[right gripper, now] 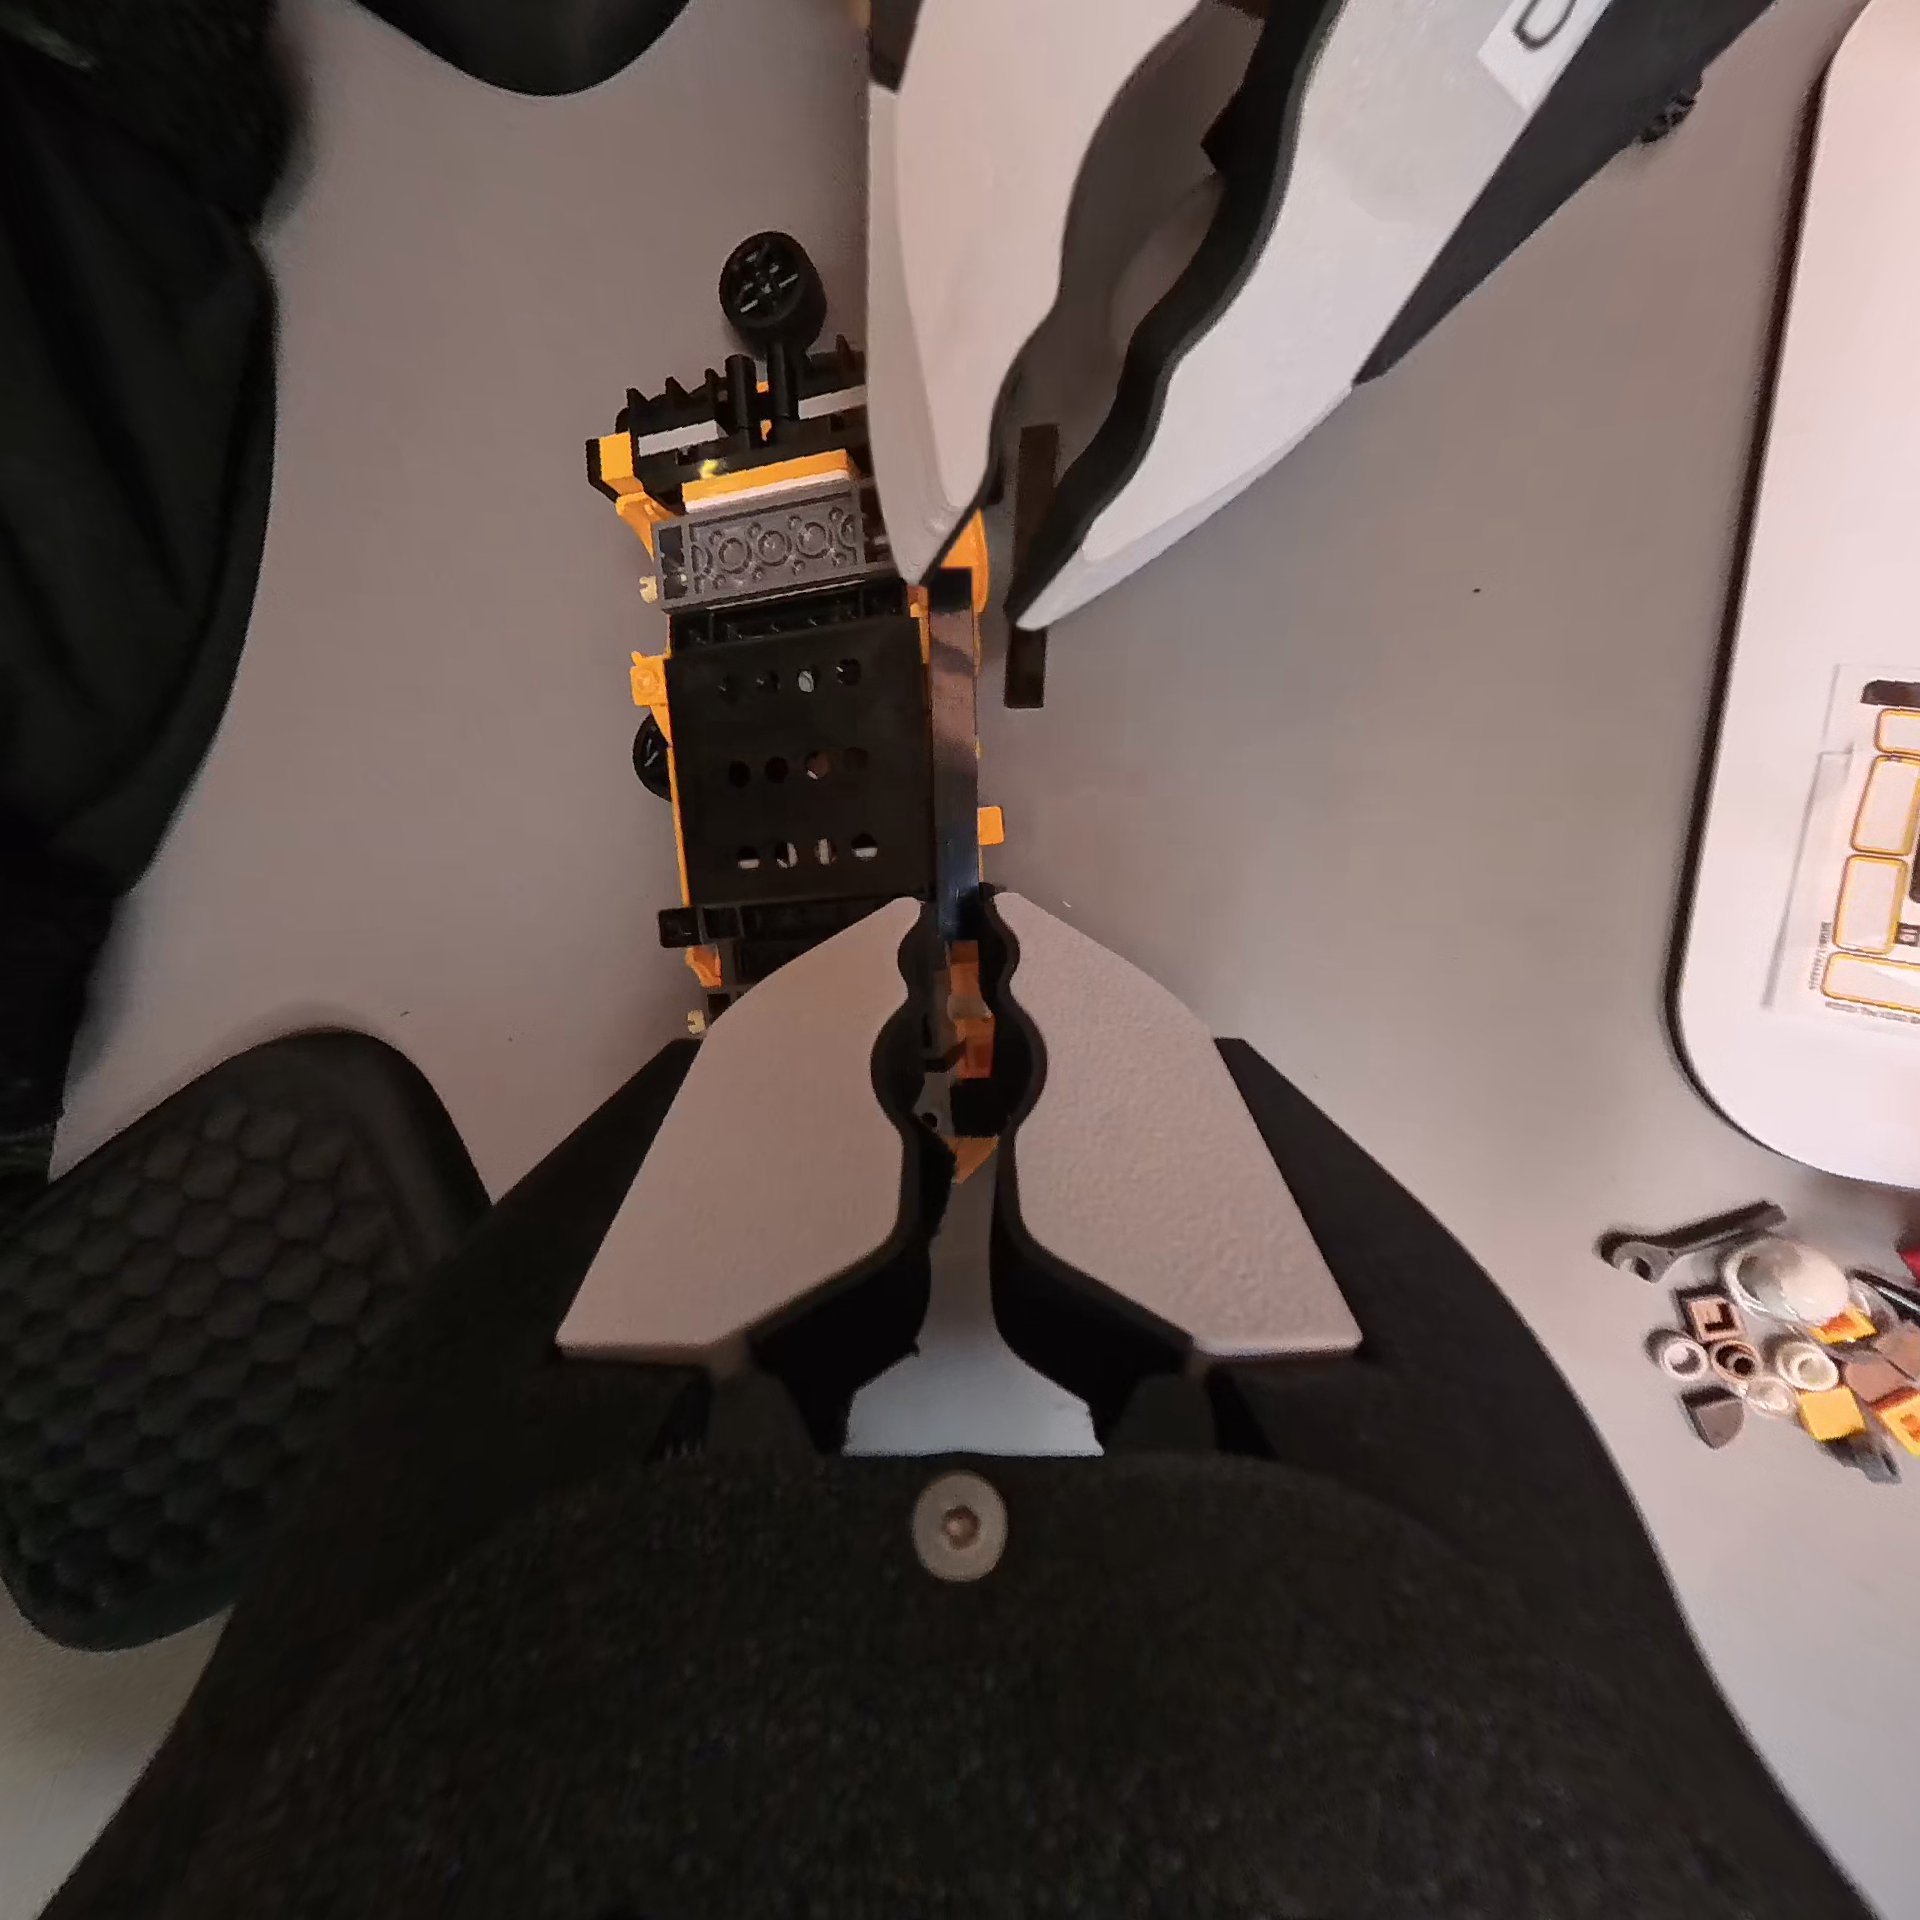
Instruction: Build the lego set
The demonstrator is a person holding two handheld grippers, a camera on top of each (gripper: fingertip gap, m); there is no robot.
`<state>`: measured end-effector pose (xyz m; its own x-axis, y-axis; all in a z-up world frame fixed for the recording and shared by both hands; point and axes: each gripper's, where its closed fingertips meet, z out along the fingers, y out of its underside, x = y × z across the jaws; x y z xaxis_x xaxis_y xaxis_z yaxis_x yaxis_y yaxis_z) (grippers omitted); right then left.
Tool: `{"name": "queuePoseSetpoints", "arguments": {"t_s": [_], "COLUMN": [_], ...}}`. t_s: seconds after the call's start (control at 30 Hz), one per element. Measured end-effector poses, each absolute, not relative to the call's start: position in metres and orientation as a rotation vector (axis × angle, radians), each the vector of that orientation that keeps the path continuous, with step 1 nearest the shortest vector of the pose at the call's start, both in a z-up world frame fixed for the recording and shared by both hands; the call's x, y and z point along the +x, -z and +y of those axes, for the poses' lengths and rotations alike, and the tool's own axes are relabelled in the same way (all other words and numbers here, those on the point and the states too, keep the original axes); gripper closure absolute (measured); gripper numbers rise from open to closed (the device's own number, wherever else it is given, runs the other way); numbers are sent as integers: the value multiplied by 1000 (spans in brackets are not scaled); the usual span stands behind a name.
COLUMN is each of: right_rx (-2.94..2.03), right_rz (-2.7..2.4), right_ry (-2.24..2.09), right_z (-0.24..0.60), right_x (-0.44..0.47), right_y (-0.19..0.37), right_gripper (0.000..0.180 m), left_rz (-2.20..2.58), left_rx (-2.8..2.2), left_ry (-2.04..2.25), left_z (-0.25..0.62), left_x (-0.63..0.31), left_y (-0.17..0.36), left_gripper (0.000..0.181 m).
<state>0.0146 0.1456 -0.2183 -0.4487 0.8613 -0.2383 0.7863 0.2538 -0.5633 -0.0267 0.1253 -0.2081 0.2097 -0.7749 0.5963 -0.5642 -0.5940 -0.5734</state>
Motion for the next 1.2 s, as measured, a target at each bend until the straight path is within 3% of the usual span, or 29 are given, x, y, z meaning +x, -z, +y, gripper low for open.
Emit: {"name": "queuePoseSetpoints", "arguments": {"t_s": [1.2], "right_rx": [-1585], "right_rz": [-2360], "right_ry": [-958], "right_z": [148], "right_x": [15], "right_y": [220], "right_gripper": [172], "left_rz": [1229], "left_rx": [-2298], "left_ry": [1375], "left_z": [122], "left_x": [-21], "left_y": [214], "left_gripper": [168]}}
